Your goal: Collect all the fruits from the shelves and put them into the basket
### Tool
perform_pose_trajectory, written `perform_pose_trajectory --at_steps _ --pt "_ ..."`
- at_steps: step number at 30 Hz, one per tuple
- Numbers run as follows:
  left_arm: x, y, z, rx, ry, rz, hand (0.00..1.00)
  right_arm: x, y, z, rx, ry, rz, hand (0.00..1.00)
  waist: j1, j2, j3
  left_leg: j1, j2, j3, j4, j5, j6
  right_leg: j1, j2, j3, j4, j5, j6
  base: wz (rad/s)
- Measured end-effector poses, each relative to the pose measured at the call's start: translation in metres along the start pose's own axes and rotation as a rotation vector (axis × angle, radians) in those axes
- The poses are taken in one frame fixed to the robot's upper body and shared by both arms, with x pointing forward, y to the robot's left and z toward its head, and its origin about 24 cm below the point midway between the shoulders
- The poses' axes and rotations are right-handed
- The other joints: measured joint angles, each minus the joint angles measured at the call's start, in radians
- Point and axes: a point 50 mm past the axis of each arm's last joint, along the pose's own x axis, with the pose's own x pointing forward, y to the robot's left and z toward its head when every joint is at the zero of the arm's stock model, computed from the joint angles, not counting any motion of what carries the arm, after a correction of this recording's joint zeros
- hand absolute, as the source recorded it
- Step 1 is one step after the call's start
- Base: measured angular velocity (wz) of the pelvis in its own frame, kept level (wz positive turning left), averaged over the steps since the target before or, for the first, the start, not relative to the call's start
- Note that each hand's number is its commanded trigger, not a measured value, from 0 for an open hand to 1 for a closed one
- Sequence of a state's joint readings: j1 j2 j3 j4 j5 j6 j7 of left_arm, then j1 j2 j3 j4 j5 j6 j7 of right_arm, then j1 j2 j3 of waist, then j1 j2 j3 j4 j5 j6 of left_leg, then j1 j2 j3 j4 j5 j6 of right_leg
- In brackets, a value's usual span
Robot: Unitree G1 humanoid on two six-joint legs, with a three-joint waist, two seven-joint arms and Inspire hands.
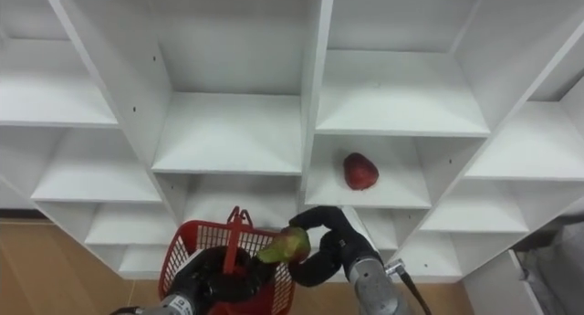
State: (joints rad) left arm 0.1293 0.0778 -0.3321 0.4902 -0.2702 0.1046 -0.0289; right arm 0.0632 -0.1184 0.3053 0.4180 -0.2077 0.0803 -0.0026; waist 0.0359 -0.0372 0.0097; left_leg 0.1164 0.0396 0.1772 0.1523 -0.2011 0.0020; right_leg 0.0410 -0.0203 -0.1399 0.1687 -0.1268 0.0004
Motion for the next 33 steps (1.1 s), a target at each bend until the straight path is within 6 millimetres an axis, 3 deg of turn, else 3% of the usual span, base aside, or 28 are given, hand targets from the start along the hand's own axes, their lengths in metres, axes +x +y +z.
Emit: perform_pose_trajectory --at_steps 5,15,18,33 --pt "-0.001 0.003 -0.001 0.011 0.004 0.004 1.00 0.000 0.003 -0.012 0.020 0.061 -0.005 1.00 -0.001 -0.004 -0.0007 0.010 0.000 0.000 0.000 0.000 0.000 0.013 0.001 -0.001 -0.002 -0.002 0.001 0.01" --pt "-0.001 0.003 -0.001 0.014 0.006 0.003 1.00 0.005 0.003 -0.018 0.012 0.098 0.001 1.00 -0.001 -0.003 0.0017 0.010 -0.001 -0.016 -0.001 0.000 0.000 0.017 0.001 -0.004 -0.002 -0.002 0.001 0.02" --pt "-0.001 0.003 -0.002 0.017 0.009 0.002 1.00 0.007 0.003 -0.017 -0.015 0.100 -0.006 1.00 -0.001 0.000 0.0051 0.009 -0.001 -0.017 -0.001 0.000 0.000 0.017 0.001 -0.007 -0.004 -0.003 0.002 0.00" --pt "-0.003 0.000 -0.015 0.052 0.060 -0.023 1.00 0.015 0.004 -0.003 -0.064 0.062 -0.012 1.00 0.002 -0.003 0.0067 0.000 -0.009 -0.041 0.000 0.001 0.001 0.015 -0.007 -0.027 -0.001 -0.009 0.005 0.04"
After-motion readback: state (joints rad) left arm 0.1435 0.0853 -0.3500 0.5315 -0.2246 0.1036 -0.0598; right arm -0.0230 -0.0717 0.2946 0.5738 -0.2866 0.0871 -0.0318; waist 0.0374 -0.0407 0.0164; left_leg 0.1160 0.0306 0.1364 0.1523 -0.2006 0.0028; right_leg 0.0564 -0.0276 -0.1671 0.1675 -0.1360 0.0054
